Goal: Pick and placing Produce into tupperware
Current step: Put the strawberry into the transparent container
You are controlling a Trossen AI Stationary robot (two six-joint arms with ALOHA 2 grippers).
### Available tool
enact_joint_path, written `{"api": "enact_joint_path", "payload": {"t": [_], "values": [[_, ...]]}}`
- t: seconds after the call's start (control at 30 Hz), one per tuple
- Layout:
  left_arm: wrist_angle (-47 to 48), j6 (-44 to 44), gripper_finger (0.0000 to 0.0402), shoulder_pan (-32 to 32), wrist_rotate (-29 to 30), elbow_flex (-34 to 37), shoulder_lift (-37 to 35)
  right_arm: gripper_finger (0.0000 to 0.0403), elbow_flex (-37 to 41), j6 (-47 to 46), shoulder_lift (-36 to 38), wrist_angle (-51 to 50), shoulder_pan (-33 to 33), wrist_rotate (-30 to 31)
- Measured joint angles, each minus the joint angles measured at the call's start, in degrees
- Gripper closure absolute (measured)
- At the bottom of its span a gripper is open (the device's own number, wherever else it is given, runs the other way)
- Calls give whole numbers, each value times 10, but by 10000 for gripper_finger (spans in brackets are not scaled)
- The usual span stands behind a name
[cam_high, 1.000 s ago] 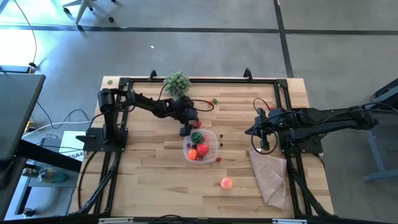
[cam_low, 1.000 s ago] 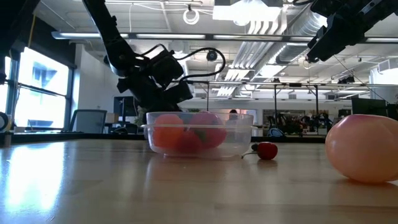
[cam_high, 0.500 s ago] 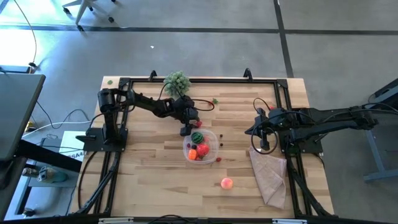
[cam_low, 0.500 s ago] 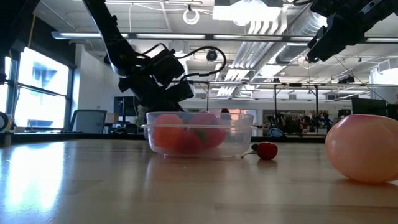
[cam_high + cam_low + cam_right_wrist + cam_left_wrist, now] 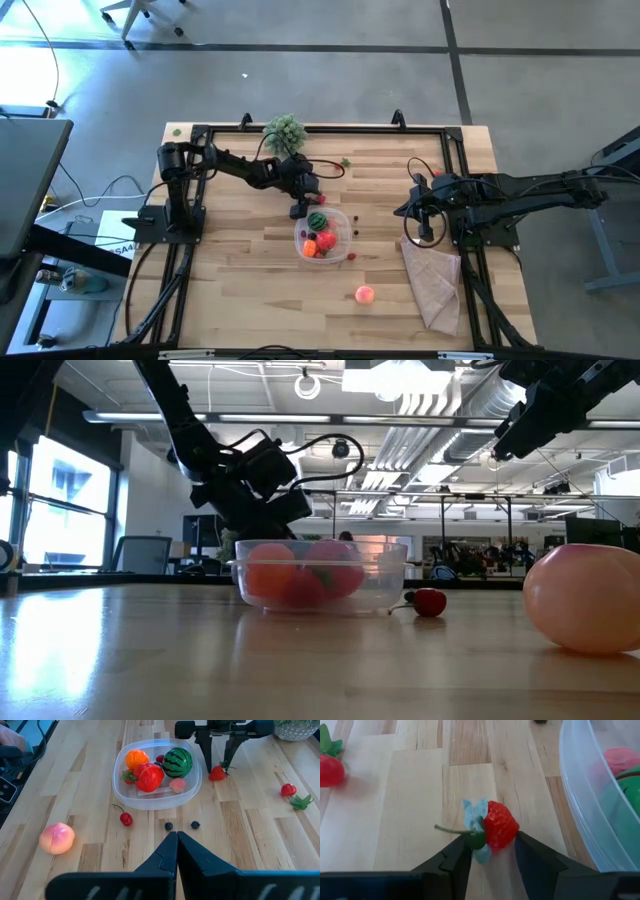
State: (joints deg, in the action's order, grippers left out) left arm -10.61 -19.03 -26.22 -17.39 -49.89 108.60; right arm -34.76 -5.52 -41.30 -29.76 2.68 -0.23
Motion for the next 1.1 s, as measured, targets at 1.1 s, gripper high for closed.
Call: {"api": "enact_joint_path", "payload": {"t": [1.1], "values": [[-6, 2, 268, -1, 25, 0, -1, 403, 0, 0, 0, 0, 0, 0]]}}
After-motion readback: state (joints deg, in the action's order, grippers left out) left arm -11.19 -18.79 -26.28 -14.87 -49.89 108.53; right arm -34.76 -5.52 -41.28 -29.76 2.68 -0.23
